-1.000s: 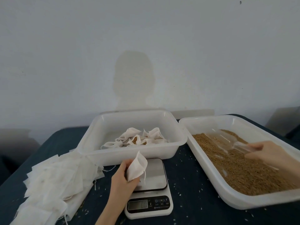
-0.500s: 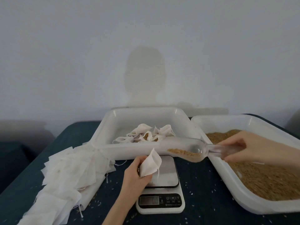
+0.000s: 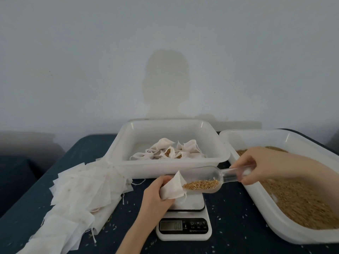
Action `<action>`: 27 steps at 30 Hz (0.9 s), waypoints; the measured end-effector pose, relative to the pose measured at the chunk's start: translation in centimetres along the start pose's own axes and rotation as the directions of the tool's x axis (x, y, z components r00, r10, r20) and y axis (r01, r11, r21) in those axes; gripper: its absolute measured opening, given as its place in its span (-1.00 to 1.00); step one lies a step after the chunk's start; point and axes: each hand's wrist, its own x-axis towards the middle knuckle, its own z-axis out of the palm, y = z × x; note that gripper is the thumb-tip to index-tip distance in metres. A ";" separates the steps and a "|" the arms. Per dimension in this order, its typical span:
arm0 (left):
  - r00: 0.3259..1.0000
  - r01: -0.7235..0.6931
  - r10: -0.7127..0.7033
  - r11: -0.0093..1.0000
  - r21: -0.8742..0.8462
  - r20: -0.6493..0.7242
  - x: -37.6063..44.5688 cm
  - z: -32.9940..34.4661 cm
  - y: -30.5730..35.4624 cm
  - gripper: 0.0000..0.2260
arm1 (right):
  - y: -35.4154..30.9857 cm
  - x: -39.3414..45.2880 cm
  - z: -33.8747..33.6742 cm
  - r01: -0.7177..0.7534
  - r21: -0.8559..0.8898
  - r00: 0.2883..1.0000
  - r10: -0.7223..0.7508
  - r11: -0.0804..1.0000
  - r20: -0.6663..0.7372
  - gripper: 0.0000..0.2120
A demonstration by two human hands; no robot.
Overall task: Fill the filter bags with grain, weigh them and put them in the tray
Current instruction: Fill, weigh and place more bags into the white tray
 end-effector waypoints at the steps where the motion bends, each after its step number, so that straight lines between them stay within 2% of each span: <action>1: 1.000 -0.004 0.004 1.000 0.011 0.001 0.0 0.0 0.0 -0.59 | -0.1 0.2 0.0 -0.013 -0.021 1.000 0.013 1.000 -0.007 -0.88; 8: 0.999 -0.044 0.044 0.997 0.069 0.004 -0.2 0.0 0.4 -0.57 | -1.3 0.8 -0.3 -0.035 -0.101 0.999 0.036 0.994 0.014 -0.87; 10: 0.999 -0.013 0.009 0.994 0.105 0.035 0.0 0.3 0.6 -0.53 | -1.7 1.1 -0.4 -0.023 -0.108 1.000 0.024 0.994 0.010 -0.93; 13: 0.995 0.071 -0.079 0.989 0.133 0.058 0.4 0.7 1.2 -0.46 | -2.3 1.8 -0.6 -0.015 -0.097 1.000 0.015 0.995 -0.003 -0.79; 18: 0.997 0.005 -0.025 0.968 0.252 0.075 1.2 0.5 1.7 -0.37 | -3.9 2.2 -2.0 -0.075 -0.154 0.997 0.071 0.985 -0.032 -0.76; 20: 0.998 -0.001 -0.017 0.954 0.298 0.059 1.5 0.6 1.9 -0.37 | -5.2 2.2 -2.8 -0.094 -0.254 0.995 0.082 0.963 -0.058 -0.79; 21: 0.999 0.003 -0.017 0.954 0.300 0.044 1.6 0.6 2.1 -0.39 | -6.0 2.2 -3.2 -0.102 -0.330 0.994 0.080 0.939 -0.079 -0.80; 23: 1.000 0.016 -0.021 0.972 0.235 0.018 1.9 0.6 2.6 -0.44 | -7.5 2.3 -4.1 -0.119 -0.464 0.988 0.061 0.878 -0.139 -0.69; 27: 1.000 0.004 -0.004 0.997 0.075 0.000 2.4 0.7 3.6 -0.56 | -10.2 2.2 -5.4 -0.126 -0.595 0.969 -0.029 0.794 -0.244 -0.66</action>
